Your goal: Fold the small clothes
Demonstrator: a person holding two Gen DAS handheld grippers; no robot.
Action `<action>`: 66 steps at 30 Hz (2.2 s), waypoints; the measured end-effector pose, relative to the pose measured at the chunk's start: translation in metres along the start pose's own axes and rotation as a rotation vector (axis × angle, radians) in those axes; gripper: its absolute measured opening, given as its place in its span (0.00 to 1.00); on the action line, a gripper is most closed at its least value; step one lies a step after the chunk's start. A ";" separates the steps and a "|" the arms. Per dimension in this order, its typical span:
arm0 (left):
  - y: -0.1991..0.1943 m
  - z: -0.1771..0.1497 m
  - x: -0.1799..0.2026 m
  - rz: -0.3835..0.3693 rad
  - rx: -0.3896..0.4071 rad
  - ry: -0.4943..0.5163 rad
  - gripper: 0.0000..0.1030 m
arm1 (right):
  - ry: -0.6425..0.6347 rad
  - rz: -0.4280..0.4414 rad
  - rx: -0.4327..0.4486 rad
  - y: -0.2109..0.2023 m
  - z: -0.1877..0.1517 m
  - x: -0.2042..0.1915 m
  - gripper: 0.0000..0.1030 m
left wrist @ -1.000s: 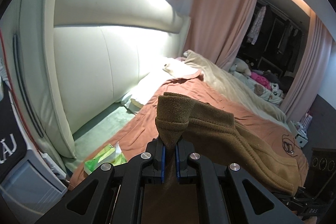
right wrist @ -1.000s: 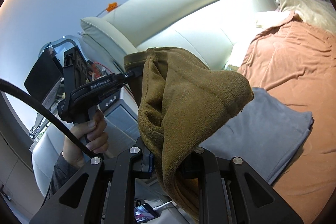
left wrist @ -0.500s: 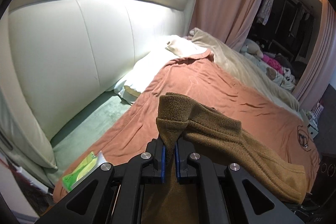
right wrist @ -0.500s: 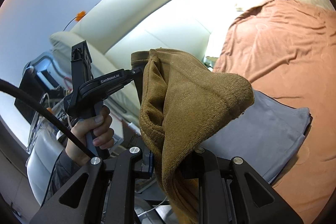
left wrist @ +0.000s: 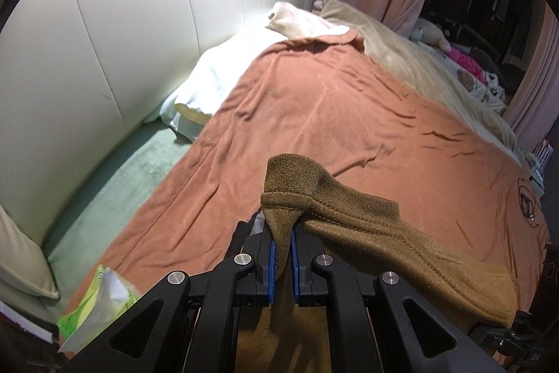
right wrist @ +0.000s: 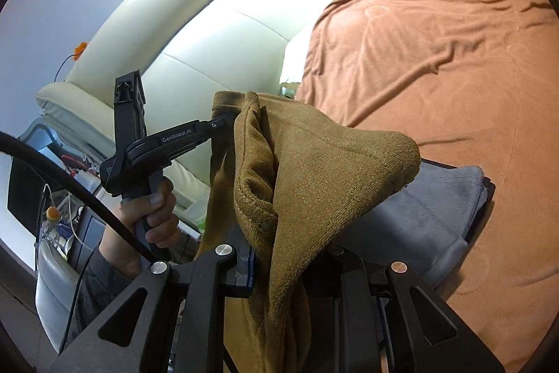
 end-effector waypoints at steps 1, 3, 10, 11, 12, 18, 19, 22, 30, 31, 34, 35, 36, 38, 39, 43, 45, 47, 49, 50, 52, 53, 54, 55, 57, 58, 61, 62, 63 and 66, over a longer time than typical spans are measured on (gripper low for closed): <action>0.009 -0.002 -0.001 0.002 -0.011 -0.002 0.07 | 0.005 -0.005 -0.002 0.002 0.000 0.004 0.17; 0.024 -0.007 -0.004 0.007 -0.033 -0.004 0.07 | 0.011 -0.029 -0.011 0.008 -0.002 0.011 0.17; 0.064 -0.045 -0.044 0.148 -0.169 -0.031 0.26 | 0.051 -0.331 -0.039 0.020 -0.003 0.074 0.46; 0.062 -0.048 -0.046 0.141 -0.170 -0.040 0.29 | 0.049 -0.343 -0.034 0.015 -0.001 0.073 0.46; 0.059 -0.050 -0.048 0.132 -0.167 -0.050 0.31 | 0.048 -0.344 -0.027 0.010 0.001 0.072 0.46; 0.027 -0.059 -0.041 0.109 -0.151 -0.047 0.42 | -0.025 -0.301 -0.002 -0.006 0.003 0.028 0.46; 0.020 -0.062 -0.039 0.104 -0.149 -0.046 0.42 | -0.045 -0.291 -0.003 -0.007 0.001 0.018 0.46; 0.000 -0.072 -0.033 0.096 -0.146 -0.049 0.42 | -0.100 -0.273 -0.009 -0.011 -0.008 -0.006 0.46; -0.043 -0.114 -0.014 0.080 -0.139 -0.018 0.42 | -0.235 -0.258 -0.074 -0.007 -0.041 -0.061 0.46; -0.046 -0.121 -0.012 0.074 -0.141 -0.019 0.42 | -0.248 -0.243 -0.077 -0.009 -0.045 -0.067 0.46; -0.056 -0.143 -0.009 0.076 -0.151 -0.014 0.42 | -0.287 -0.217 -0.096 -0.006 -0.055 -0.075 0.46; -0.059 -0.149 -0.008 0.076 -0.151 -0.014 0.42 | -0.305 -0.209 -0.104 -0.007 -0.062 -0.079 0.46; -0.063 -0.158 -0.007 0.074 -0.151 -0.017 0.42 | -0.325 -0.201 -0.114 -0.007 -0.069 -0.083 0.46; -0.067 -0.171 -0.005 0.073 -0.154 -0.022 0.42 | -0.371 -0.194 -0.139 -0.003 -0.083 -0.091 0.46; -0.069 -0.181 -0.004 0.074 -0.158 -0.024 0.42 | -0.383 -0.195 -0.147 0.000 -0.088 -0.091 0.46; -0.073 -0.207 -0.001 0.075 -0.168 -0.038 0.42 | -0.438 -0.218 -0.188 0.008 -0.112 -0.090 0.46; -0.075 -0.220 0.001 0.078 -0.169 -0.041 0.42 | -0.447 -0.238 -0.208 0.013 -0.121 -0.084 0.46; -0.079 -0.229 0.004 0.079 -0.159 -0.048 0.42 | -0.462 -0.253 -0.205 0.010 -0.131 -0.079 0.46; -0.083 -0.236 0.006 0.080 -0.149 -0.052 0.42 | -0.486 -0.274 -0.192 0.005 -0.136 -0.078 0.46; -0.084 -0.239 0.009 0.081 -0.145 -0.049 0.43 | -0.494 -0.282 -0.187 0.001 -0.139 -0.078 0.46; -0.087 -0.247 0.014 0.083 -0.139 -0.044 0.46 | -0.506 -0.303 -0.179 -0.004 -0.143 -0.076 0.46; -0.088 -0.250 0.016 0.080 -0.137 -0.043 0.47 | -0.504 -0.310 -0.179 -0.006 -0.146 -0.077 0.46; -0.089 -0.253 0.018 0.077 -0.135 -0.043 0.47 | -0.500 -0.318 -0.183 -0.007 -0.150 -0.076 0.46; -0.090 -0.256 0.021 0.075 -0.134 -0.045 0.47 | -0.500 -0.324 -0.185 -0.009 -0.155 -0.077 0.46; -0.092 -0.261 0.025 0.072 -0.131 -0.052 0.47 | -0.490 -0.335 -0.203 -0.010 -0.161 -0.074 0.46; -0.093 -0.263 0.027 0.071 -0.132 -0.057 0.47 | -0.479 -0.332 -0.211 -0.014 -0.165 -0.075 0.46; -0.099 -0.270 0.041 0.071 -0.138 -0.052 0.47 | -0.465 -0.335 -0.213 -0.030 -0.169 -0.076 0.46; -0.102 -0.272 0.045 0.076 -0.136 -0.048 0.47 | -0.463 -0.340 -0.213 -0.037 -0.169 -0.073 0.46; -0.107 -0.273 0.052 0.078 -0.129 -0.048 0.47 | -0.460 -0.350 -0.203 -0.046 -0.169 -0.072 0.46; -0.117 -0.274 0.068 0.064 -0.112 -0.060 0.50 | -0.408 -0.340 -0.160 -0.084 -0.164 -0.065 0.46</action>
Point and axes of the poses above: each gripper's, at about its wrist camera, not at the fingertips, and y roughly the way its jaws point, x to its right, z to its top, the point moved 10 cm from there along y, roughly the way its jaws point, and after that the axes turned 10 degrees about -z, right-handed, at the moved point
